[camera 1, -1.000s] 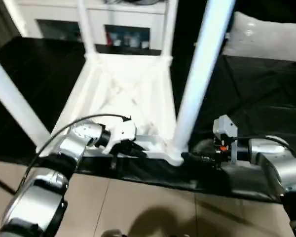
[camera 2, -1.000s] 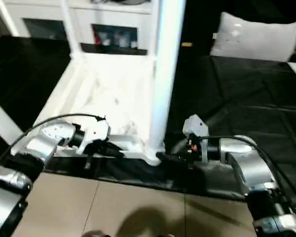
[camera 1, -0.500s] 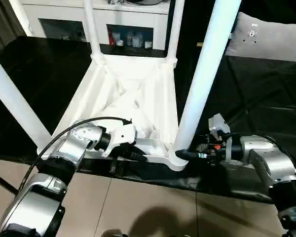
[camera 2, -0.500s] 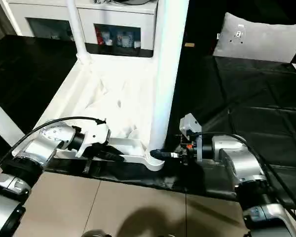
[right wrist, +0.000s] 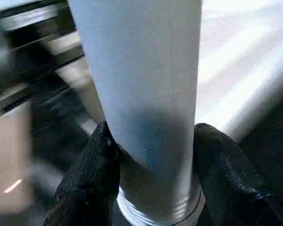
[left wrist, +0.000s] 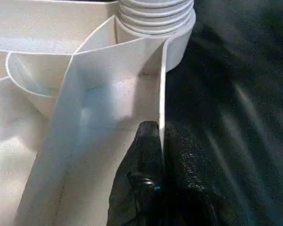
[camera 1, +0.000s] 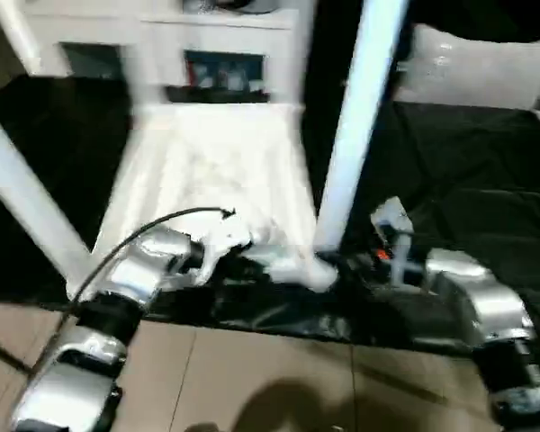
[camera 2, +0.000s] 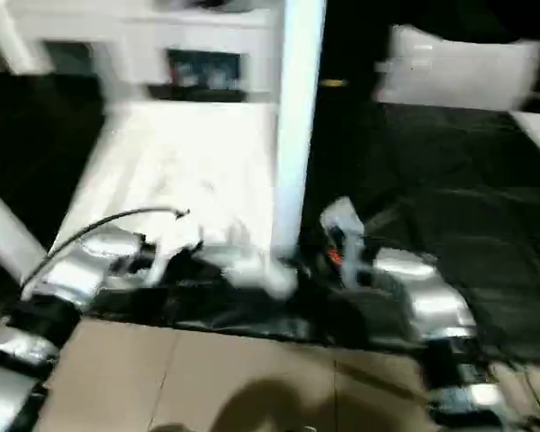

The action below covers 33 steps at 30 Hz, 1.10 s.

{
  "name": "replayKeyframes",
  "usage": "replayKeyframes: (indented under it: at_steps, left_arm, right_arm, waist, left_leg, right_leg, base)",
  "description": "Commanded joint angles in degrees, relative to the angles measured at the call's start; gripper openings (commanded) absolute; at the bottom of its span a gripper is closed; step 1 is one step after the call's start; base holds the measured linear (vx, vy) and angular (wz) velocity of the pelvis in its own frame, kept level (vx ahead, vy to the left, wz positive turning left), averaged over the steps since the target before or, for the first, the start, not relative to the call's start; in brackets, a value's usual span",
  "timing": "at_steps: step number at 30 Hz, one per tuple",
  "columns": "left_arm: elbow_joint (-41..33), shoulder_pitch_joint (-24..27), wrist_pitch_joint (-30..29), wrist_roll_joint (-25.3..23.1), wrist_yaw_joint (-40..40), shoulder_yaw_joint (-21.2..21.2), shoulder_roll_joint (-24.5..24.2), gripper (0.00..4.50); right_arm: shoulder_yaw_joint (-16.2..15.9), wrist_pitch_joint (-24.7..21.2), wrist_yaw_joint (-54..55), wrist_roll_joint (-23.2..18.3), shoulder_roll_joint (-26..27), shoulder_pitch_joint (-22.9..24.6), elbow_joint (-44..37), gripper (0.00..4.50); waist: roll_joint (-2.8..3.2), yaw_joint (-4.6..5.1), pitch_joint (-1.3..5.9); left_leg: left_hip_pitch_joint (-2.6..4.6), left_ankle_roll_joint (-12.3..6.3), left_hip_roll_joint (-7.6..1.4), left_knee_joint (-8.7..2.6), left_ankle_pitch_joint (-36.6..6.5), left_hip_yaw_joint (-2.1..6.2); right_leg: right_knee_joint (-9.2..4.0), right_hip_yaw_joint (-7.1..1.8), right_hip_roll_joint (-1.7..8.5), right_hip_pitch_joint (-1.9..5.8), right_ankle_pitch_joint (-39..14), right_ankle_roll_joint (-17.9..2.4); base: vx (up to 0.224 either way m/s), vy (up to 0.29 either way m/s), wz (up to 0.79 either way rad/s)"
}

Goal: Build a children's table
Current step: Rotate leg to tighten

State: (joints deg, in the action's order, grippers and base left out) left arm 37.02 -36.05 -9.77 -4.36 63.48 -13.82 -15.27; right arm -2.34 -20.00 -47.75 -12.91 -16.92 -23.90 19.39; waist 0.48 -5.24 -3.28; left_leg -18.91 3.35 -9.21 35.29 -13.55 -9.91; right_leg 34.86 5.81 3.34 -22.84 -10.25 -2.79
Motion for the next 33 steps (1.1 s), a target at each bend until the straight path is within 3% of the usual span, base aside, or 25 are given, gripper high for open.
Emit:
replayKeyframes:
  at_steps: [1,3,5,7,10,14,16,19,21,22,28,30,33]
  left_arm:
    - [-1.0,-1.1,-2.6,0.7,-6.4,-0.7,5.2,0.00]
    - [0.3,-2.1,-2.2,-0.8,-10.2,-1.1,7.1,0.00]
    - [1.1,-2.7,-1.5,-1.5,-11.7,-1.4,7.8,0.00]
    - [1.1,-3.2,-1.6,-2.9,-13.3,-1.9,8.1,0.00]
    - [0.9,-3.1,-1.6,-3.6,-13.9,-2.0,7.7,0.00]
    - [1.3,-2.2,4.1,-4.7,-11.6,-2.9,4.4,0.00]
    - [1.7,-1.7,6.7,-4.5,-9.6,-3.2,2.9,0.00]
    - [2.0,-1.2,9.8,-3.3,-5.9,-3.1,1.0,0.00]
    - [2.4,-1.0,12.0,-3.1,-3.1,-3.8,-0.5,0.00]
    - [2.6,-0.9,13.0,-3.0,-1.4,-4.2,-1.2,0.00]
    - [3.8,-1.2,17.8,-1.4,7.1,-5.5,-4.0,0.00]
    - [4.1,-1.4,19.3,-1.2,9.8,-6.1,-4.7,0.00]
    - [3.9,-1.6,20.7,-0.6,14.1,-7.0,-5.8,0.00]
  right_arm:
    - [-2.9,-3.4,6.8,0.4,5.9,-1.8,1.7,2.04]
    - [-0.8,-1.9,14.0,1.3,9.2,-3.9,5.3,2.04]
    - [-0.6,-0.2,15.3,1.7,9.9,-4.3,5.8,2.04]
    - [0.5,0.6,16.3,1.4,10.9,-4.1,4.9,2.56]
    - [0.7,1.3,14.7,1.3,10.2,-3.3,3.3,2.88]
    - [0.4,5.6,6.8,1.1,4.7,-0.7,0.7,3.20]
    - [-0.1,7.3,2.5,0.7,1.6,0.1,0.0,3.37]
    - [0.2,5.6,-3.6,-0.7,-2.6,0.8,-1.9,3.64]
    - [-0.3,5.1,-7.8,-1.1,-5.3,0.8,-2.4,3.74]
    - [-0.7,5.3,-10.0,-1.1,-6.7,0.6,-2.3,3.74]
    - [-4.4,7.2,-23.2,-2.0,-12.5,0.3,-2.5,3.74]
    - [-5.1,7.7,-25.7,-2.0,-13.1,-0.3,-1.5,3.40]
    - [-6.2,8.2,-28.9,-2.1,-13.5,-0.9,-0.1,3.35]
  waist:
    - [-0.61,-0.13,3.07]
    - [-0.47,0.27,3.12]
    - [-0.14,0.42,3.32]
    - [0.19,0.51,3.74]
    - [-0.01,0.38,3.81]
    - [-0.20,-0.22,4.04]
    - [-0.29,-0.64,4.31]
    - [-0.45,-1.08,4.42]
    - [-0.28,-1.34,4.36]
    - [-0.49,-1.32,4.31]
    - [-0.21,-2.04,4.19]
    - [-0.34,-2.34,4.19]
    - [-0.19,-2.78,4.34]
  left_leg:
    - [-0.38,-1.76,-3.10,-4.41,-6.1,1.58]
    - [-0.45,-2.43,-2.56,-4.21,-6.5,1.60]
    - [-0.49,-2.88,-2.84,-4.39,-6.6,1.66]
    - [-0.52,-3.41,-3.70,-4.93,-6.2,1.90]
    - [-0.51,-4.13,-3.80,-4.87,-5.7,1.71]
    - [-0.84,-5.43,-3.61,-4.64,-4.0,1.52]
    - [-1.16,-6.92,-3.62,-4.46,-1.3,1.45]
    - [-1.43,-8.18,-3.72,-4.22,0.3,1.44]
    - [-1.40,-8.84,-3.88,-4.15,-0.1,1.35]
    - [-1.43,-8.75,-3.91,-4.17,-0.4,1.29]
    - [-1.18,-7.48,-4.26,-4.25,-2.2,1.28]
    - [-1.25,-7.45,-4.17,-4.24,-2.3,1.29]
    - [-1.12,-7.27,-4.48,-4.23,-1.4,1.33]
  right_leg:
    - [-7.02,-3.34,6.21,2.95,-31.0,-3.5]
    - [-7.82,-2.93,6.18,2.87,-35.0,-0.9]
    - [-7.95,-2.71,6.04,2.92,-33.5,-0.4]
    - [-7.09,-2.72,6.03,3.31,-25.9,-2.5]
    - [-6.45,-3.20,6.28,3.28,-20.9,-5.3]
    - [-6.23,-3.35,6.36,3.60,-19.1,-5.8]
    - [-5.46,-3.33,6.13,3.78,-14.2,-6.4]
    - [-4.97,-3.23,6.13,3.91,-11.0,-7.5]
    - [-5.04,-3.02,6.02,3.79,-11.7,-7.4]
    - [-5.18,-2.93,5.98,3.70,-12.9,-6.8]
    - [-5.40,-2.87,6.14,3.44,-16.2,-6.7]
    - [-5.45,-2.82,6.15,3.48,-16.6,-6.5]
    - [-5.10,-2.89,6.23,3.35,-15.1,-7.1]
  base:
    - [0.000,0.000,0.00]
    - [0.000,0.000,0.00]
    - [0.000,0.000,0.00]
    - [0.000,0.000,0.00]
    - [0.000,0.000,0.00]
    - [0.000,0.000,0.00]
    - [0.000,0.000,0.00]
    - [0.000,0.000,0.00]
    - [0.000,0.000,0.00]
    - [0.000,0.000,0.00]
    - [0.000,0.000,0.00]
    - [0.000,0.000,0.00]
    - [0.000,0.000,0.00]
